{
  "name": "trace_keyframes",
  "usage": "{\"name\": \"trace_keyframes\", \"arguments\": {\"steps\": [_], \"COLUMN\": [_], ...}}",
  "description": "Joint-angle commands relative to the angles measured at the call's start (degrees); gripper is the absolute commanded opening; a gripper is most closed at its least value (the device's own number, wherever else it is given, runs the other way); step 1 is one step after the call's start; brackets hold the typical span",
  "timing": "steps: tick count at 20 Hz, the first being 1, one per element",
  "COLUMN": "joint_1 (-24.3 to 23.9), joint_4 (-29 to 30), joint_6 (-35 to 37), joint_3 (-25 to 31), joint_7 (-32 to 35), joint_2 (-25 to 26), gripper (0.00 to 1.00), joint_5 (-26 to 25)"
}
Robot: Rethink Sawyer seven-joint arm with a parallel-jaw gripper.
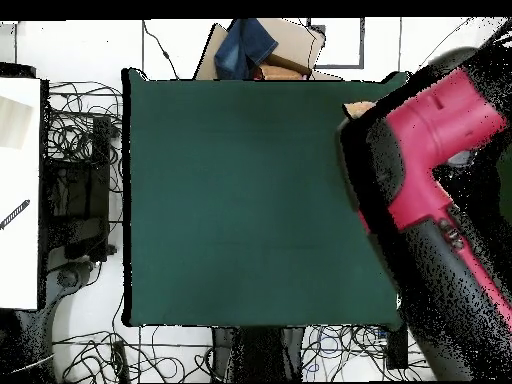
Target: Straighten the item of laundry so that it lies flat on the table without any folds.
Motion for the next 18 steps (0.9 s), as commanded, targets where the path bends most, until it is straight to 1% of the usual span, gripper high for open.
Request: {"name": "trace_keyframes", "arguments": {"steps": [1,6,12,16,18], "joint_1": [4.56,8.3,14.15,18.01,19.19], "joint_4": [10.61,13.28,16.75,19.25,20.76], "joint_6": [5.18,8.35,13.74,18.19,21.04], "joint_3": [-5.18,-7.43,-11.41,-15.09,-16.92], "joint_7": [8.8,13.82,22.63,28.28,30.52], "joint_2": [-3.55,-4.71,-5.16,-4.78,-4.6], "gripper": [0.0,0.0,0.0,0.0,0.0], "joint_5": [4.25,4.7,3.22,0.72,-0.65]}}
